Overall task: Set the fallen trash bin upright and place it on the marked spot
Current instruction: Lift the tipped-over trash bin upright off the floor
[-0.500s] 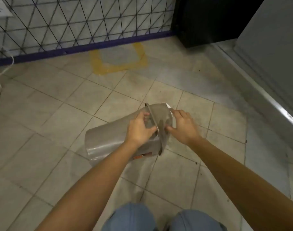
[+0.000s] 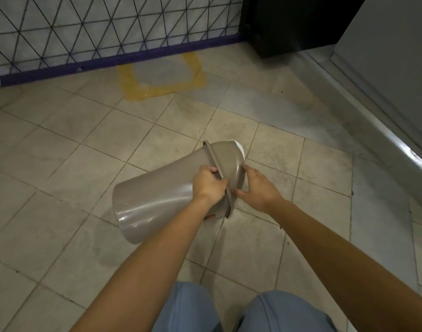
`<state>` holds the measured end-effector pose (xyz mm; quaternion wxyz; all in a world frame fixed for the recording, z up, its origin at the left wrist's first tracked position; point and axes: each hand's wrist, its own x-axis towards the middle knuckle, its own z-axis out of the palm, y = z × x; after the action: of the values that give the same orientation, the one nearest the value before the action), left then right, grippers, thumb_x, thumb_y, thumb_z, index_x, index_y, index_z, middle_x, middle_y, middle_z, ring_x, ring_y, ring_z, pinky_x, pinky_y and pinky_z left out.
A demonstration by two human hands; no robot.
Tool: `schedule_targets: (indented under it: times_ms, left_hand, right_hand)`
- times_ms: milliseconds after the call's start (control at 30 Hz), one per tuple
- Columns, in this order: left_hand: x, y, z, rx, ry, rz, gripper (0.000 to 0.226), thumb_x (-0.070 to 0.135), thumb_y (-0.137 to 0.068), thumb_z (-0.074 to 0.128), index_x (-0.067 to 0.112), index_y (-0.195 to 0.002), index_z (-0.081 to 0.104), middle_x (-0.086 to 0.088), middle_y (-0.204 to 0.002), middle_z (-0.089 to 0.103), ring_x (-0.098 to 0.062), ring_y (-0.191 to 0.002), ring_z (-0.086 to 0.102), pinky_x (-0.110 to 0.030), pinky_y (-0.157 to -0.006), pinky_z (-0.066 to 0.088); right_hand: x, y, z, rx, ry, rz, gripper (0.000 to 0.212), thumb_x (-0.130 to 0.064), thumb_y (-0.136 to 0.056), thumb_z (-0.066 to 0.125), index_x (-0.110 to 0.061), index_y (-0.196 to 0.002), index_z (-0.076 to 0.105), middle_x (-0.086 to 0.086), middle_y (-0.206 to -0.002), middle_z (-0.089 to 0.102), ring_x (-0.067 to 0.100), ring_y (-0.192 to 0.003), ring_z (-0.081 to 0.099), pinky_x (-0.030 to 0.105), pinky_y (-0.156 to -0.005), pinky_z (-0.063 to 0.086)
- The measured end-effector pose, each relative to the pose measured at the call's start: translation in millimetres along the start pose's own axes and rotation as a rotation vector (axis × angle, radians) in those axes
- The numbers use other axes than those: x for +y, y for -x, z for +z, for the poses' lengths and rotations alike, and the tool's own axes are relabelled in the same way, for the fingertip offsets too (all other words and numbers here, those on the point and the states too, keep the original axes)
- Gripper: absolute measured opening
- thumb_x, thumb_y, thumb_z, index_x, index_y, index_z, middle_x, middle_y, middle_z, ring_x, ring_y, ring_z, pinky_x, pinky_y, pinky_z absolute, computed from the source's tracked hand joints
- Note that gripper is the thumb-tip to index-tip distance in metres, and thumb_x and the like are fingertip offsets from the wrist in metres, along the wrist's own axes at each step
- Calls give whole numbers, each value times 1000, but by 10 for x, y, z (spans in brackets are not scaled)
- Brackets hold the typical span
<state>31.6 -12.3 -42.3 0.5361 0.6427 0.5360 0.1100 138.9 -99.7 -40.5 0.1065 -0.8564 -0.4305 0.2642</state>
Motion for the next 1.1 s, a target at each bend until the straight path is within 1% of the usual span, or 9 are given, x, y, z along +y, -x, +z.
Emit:
schedule_targets:
  times_ms: [133,300,433,567,667,733,833,933,1100]
  left_hand:
    - [10,-21,-20,-15,87,-45,23,13,-84,63,11,-105,53,-7,-70,68,-12,-48,65,-30,-62,58]
    - [43,10,-6,-21,58,-62,15,15,-84,63,15,-92,51,-6,-67,67,-4,-44,63,-16,-45,51]
    - [80,72,-45,89,19,-19,15,20,-80,63,16,-90,52,-1,-57,64,0,-32,54,-5,-37,38]
    - [133,122,-183,132,25,10,12,26,-77,63,18,-80,55,1,-51,63,-2,-33,54,-8,-39,41]
    - [182,155,-313,143,67,46,14,26,-77,63,22,-71,52,2,-43,60,-3,-34,54,-15,-46,43]
    - [201,187,-402,129,136,54,11,23,-78,63,20,-73,53,4,-39,58,-4,-33,53,-18,-45,45]
    - [228,231,-530,118,201,46,9,22,-79,62,16,-82,55,6,-36,56,-4,-32,51,-14,-40,42]
    - [262,277,-649,103,304,31,11,19,-80,61,10,-85,57,7,-37,53,-5,-30,46,-14,-35,37]
    - [321,352,-830,-19,472,62,5,8,-84,58,4,-84,56,-2,-53,54,-7,-36,44,-16,-34,33]
  right_hand:
    - [47,5,5,-15,-37,-13,84,-40,-82,65,-16,-148,17,7,-150,34,26,-135,34,42,-108,33]
    - [34,4,22,27,-108,-16,81,-33,-82,66,-14,-147,21,8,-148,37,25,-134,36,38,-106,34]
    - [33,11,9,61,-162,-48,80,-33,-82,66,-17,-147,22,5,-149,37,24,-135,35,37,-108,32]
    - [12,20,-30,128,-267,-42,65,-34,-90,54,-20,-146,24,3,-148,40,23,-134,37,40,-108,34]
    - [-29,-1,-91,149,-371,60,63,-32,-93,50,-17,-147,21,6,-147,39,26,-133,40,40,-106,35]
    - [-68,-25,-143,124,-376,111,66,-34,-93,50,-15,-148,18,8,-150,35,28,-134,37,42,-109,34]
    - [-128,-43,-206,76,-366,134,70,-33,-91,54,-13,-147,19,11,-150,34,31,-135,35,48,-111,32]
    - [-154,-36,-209,59,-403,203,69,-28,-87,60,-10,-143,24,14,-142,41,33,-128,41,49,-106,38]
    - [-123,5,-228,61,-573,282,77,-18,-85,64,-9,-144,14,16,-142,39,34,-128,41,42,-104,38]
